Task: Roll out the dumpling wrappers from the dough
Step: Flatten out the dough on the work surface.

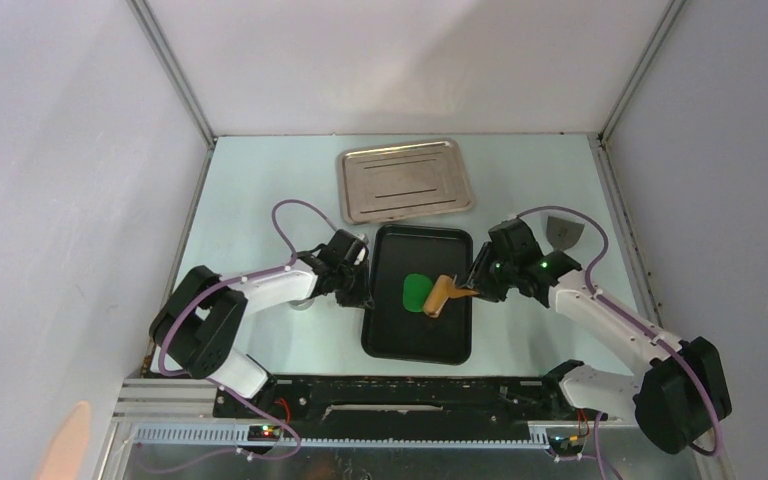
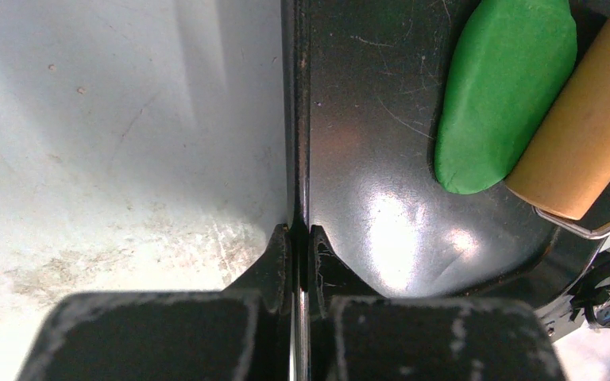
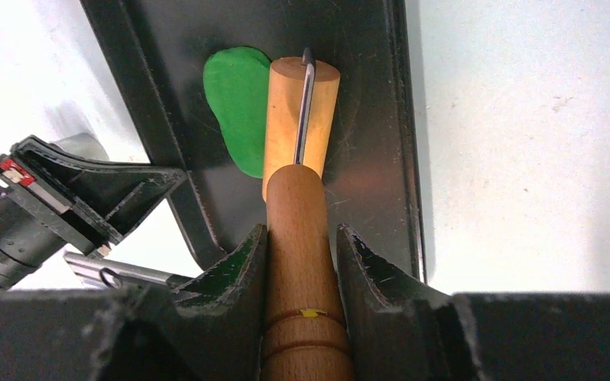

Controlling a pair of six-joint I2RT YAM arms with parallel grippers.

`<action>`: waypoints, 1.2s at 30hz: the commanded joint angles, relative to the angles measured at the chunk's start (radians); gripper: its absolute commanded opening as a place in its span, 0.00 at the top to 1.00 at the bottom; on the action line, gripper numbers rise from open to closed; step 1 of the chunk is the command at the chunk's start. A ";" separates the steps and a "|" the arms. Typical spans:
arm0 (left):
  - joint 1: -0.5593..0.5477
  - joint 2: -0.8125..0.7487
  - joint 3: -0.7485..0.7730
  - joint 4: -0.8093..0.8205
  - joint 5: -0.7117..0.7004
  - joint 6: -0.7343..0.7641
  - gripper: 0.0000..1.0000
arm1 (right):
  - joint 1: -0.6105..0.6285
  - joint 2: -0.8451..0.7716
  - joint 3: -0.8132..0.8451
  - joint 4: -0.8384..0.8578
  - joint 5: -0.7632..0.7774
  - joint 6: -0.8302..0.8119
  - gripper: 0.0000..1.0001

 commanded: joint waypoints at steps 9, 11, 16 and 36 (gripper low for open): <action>-0.004 -0.028 -0.004 0.003 0.030 0.021 1.00 | 0.007 0.012 0.232 -0.366 0.189 -0.091 1.00; -0.004 -0.023 -0.007 0.013 0.042 0.018 1.00 | 0.023 0.032 0.241 -0.315 0.138 -0.089 1.00; -0.004 -0.037 -0.007 -0.012 0.033 0.038 1.00 | 0.086 0.062 0.249 -0.195 0.077 -0.087 1.00; -0.003 -0.046 0.018 -0.036 0.055 0.068 1.00 | 0.113 0.172 0.211 0.033 -0.082 -0.232 1.00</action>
